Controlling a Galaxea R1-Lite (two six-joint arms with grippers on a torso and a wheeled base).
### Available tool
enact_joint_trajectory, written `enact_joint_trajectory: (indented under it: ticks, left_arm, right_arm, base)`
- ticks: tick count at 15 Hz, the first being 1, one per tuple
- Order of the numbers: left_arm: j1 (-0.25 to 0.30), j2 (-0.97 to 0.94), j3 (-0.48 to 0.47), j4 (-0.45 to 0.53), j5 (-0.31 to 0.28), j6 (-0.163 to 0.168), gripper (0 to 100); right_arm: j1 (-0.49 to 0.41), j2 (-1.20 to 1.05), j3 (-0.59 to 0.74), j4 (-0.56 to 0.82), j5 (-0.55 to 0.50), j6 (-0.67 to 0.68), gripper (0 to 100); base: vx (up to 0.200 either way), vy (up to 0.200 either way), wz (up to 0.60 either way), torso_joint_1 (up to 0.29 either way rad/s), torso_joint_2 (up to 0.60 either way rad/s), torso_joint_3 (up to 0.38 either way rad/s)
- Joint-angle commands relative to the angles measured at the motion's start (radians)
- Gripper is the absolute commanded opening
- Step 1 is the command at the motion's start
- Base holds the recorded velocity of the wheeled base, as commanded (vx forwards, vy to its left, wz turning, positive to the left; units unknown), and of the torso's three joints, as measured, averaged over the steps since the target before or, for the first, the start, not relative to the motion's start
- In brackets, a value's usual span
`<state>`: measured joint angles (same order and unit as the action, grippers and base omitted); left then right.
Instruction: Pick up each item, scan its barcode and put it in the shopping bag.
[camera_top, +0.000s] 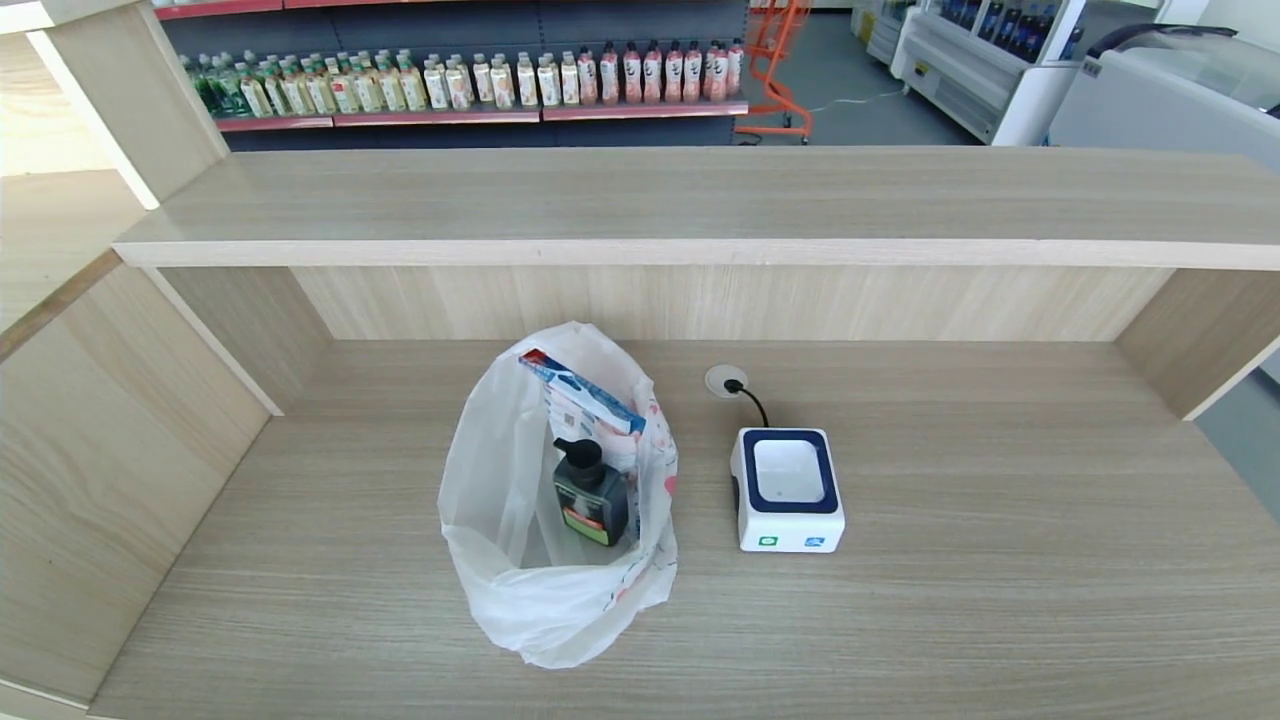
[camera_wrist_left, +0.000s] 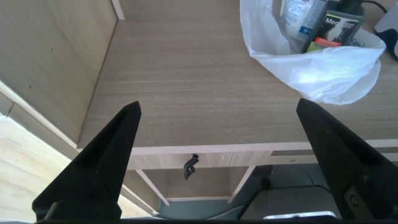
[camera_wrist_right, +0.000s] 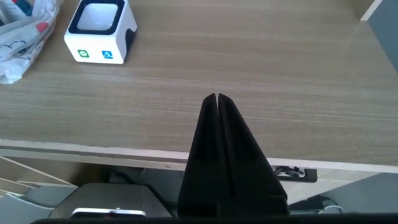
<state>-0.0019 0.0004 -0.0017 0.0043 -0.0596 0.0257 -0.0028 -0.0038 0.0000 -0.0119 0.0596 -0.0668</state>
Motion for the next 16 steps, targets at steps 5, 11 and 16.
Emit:
enact_joint_trajectory:
  ticks: [5, 11, 16]
  left_arm:
    - [0.0, 0.0, 0.0, 0.0, 0.0, 0.0, 100]
    - [0.0, 0.0, 0.0, 0.0, 0.0, 0.0, 100]
    - [0.0, 0.001, 0.0, 0.0, 0.0, 0.0, 100]
  right_arm:
    - [0.001, 0.004, 0.0, 0.0, 0.0, -0.001, 0]
    - [0.001, 0.004, 0.0, 0.0, 0.0, -0.002, 0]
    - [0.001, 0.004, 0.0, 0.0, 0.002, -0.007, 0]
  base:
    - [0.0, -0.04, 0.0, 0.001, 0.0, 0.0]
    - [0.0, 0.0, 0.0, 0.0, 0.0, 0.0]
    - [0.0, 0.0, 0.0, 0.0, 0.0, 0.0]
